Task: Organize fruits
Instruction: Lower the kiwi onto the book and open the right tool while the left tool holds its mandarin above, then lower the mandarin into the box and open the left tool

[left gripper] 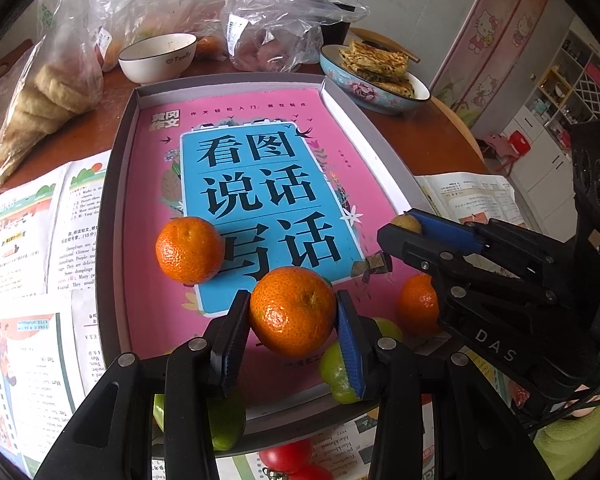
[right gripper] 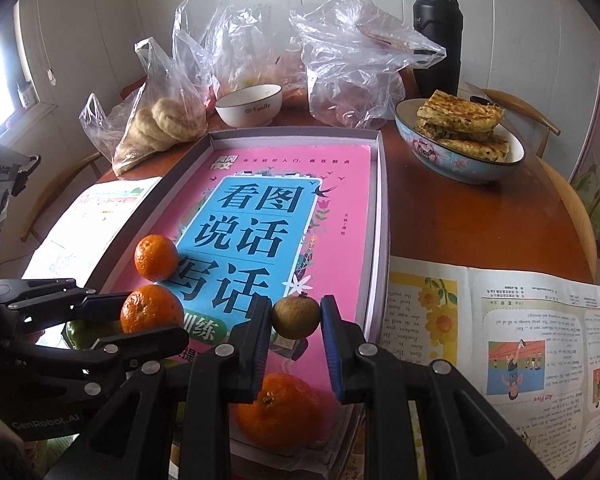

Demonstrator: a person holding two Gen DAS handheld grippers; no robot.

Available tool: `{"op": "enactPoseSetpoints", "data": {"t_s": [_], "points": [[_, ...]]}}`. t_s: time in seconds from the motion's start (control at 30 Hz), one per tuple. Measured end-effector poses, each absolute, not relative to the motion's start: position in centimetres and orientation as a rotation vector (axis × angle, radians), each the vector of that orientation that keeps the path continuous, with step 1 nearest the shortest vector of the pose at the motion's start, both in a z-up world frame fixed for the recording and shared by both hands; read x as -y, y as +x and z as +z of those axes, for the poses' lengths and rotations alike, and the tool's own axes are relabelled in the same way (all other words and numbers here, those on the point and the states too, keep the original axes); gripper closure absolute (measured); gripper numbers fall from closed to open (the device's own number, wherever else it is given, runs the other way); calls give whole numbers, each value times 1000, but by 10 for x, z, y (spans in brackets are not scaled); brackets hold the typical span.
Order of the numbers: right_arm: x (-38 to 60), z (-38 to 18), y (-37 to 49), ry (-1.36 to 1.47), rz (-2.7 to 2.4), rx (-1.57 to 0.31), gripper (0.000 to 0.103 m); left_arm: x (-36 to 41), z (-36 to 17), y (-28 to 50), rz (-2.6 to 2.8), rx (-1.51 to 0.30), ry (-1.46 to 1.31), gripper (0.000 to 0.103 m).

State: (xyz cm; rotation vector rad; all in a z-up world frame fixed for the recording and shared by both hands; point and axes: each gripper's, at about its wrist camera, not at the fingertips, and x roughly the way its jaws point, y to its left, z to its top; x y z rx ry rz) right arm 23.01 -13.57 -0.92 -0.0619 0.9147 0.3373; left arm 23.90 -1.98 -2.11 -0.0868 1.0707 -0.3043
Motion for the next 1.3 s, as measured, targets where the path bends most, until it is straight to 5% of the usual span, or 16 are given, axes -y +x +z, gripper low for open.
{"op": "enactPoseSetpoints", "data": {"t_s": [0.8, 1.3], "points": [[135, -19, 235, -47, 358, -953, 77, 21, -26, 245, -292, -1092, -86, 60], [146, 1, 217, -19, 344, -893, 53, 25, -30, 250, -269, -1099, -71, 60]]}}
